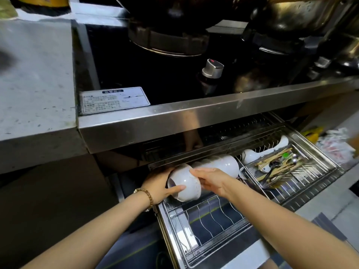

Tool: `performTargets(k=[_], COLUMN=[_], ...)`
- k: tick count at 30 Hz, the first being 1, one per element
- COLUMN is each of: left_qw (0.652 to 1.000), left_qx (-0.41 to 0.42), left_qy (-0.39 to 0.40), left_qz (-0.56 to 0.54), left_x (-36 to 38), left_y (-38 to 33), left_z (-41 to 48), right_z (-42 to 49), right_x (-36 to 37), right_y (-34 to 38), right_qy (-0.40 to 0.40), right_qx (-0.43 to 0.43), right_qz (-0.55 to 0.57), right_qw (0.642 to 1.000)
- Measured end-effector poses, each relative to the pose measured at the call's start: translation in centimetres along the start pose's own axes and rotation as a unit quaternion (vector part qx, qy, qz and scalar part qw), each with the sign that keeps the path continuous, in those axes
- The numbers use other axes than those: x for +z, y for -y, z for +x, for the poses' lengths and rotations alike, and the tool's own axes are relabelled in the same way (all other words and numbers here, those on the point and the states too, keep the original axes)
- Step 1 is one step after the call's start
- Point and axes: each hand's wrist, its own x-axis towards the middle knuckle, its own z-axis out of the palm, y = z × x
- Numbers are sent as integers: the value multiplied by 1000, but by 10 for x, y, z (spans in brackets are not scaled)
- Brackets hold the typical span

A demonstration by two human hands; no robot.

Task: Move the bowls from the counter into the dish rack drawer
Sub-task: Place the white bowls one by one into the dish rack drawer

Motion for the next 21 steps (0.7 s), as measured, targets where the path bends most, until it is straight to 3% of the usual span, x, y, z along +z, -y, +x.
performTargets(k=[7, 12, 21], left_qw=[991, 989, 989], left_qx=[-14, -36, -59], left_qy=[9, 63, 68], left_qz=[133, 130, 121], left_x=[9, 12, 11], left_y=[0, -1, -6], left_z=[17, 26, 33], right_z=[13, 20, 23], right_x=[-1, -2, -9], right_y=[-15, -25, -24], right_qy=[-10, -38, -59], right_qx=[7, 10, -12], right_qz=[44, 41, 7], right_qw=[999, 998, 998])
